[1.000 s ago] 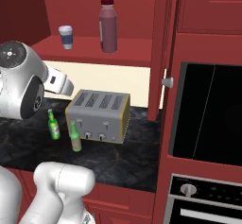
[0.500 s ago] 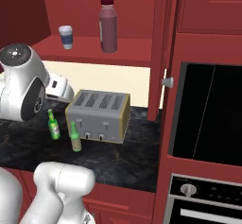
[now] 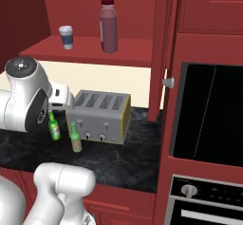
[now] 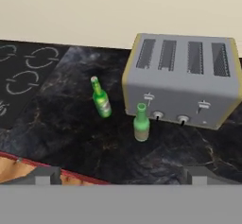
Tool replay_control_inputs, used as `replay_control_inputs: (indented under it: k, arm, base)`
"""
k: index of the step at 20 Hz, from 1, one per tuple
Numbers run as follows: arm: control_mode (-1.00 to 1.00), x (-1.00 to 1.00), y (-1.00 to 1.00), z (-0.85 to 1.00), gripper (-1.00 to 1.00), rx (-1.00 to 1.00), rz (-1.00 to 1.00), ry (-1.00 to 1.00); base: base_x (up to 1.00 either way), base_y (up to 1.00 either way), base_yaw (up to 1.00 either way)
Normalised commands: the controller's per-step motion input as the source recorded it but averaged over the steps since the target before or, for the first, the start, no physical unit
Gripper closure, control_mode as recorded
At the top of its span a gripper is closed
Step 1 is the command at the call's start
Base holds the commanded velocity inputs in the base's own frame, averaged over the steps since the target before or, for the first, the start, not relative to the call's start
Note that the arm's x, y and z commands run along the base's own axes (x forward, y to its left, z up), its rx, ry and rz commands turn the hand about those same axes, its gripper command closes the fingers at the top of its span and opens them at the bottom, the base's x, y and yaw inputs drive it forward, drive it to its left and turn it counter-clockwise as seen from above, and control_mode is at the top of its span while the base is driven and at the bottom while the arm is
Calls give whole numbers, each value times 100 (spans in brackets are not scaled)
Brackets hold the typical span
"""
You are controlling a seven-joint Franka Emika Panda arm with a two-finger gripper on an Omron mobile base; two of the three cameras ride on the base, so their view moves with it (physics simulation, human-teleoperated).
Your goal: Sort all alcoholic drinks to one cabinet, and non-alcoholic drinks to the other.
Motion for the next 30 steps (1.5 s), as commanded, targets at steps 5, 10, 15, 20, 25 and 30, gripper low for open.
replay_control_inputs:
  k: [5, 10, 15, 20, 25, 30]
  arm:
    - [-100, -13, 0, -20, -100, -12, 11, 0]
    - [-100, -17, 0, -21, -100, -12, 8, 0]
    - [-100, -21, 0, -19, -100, -9, 4, 0]
    - [-100, -25, 0, -20, -100, -4, 0, -3]
    - [-100, -22, 0, -20, -100, -1, 0, -8]
    - [-100, -7, 0, -19, -100, 0, 0, -6]
  base:
    - [0, 0, 0]
    - [0, 0, 0]
    - [0, 0, 0]
    - [0, 0, 0]
    - [0, 0, 0]
    - [0, 0, 0]
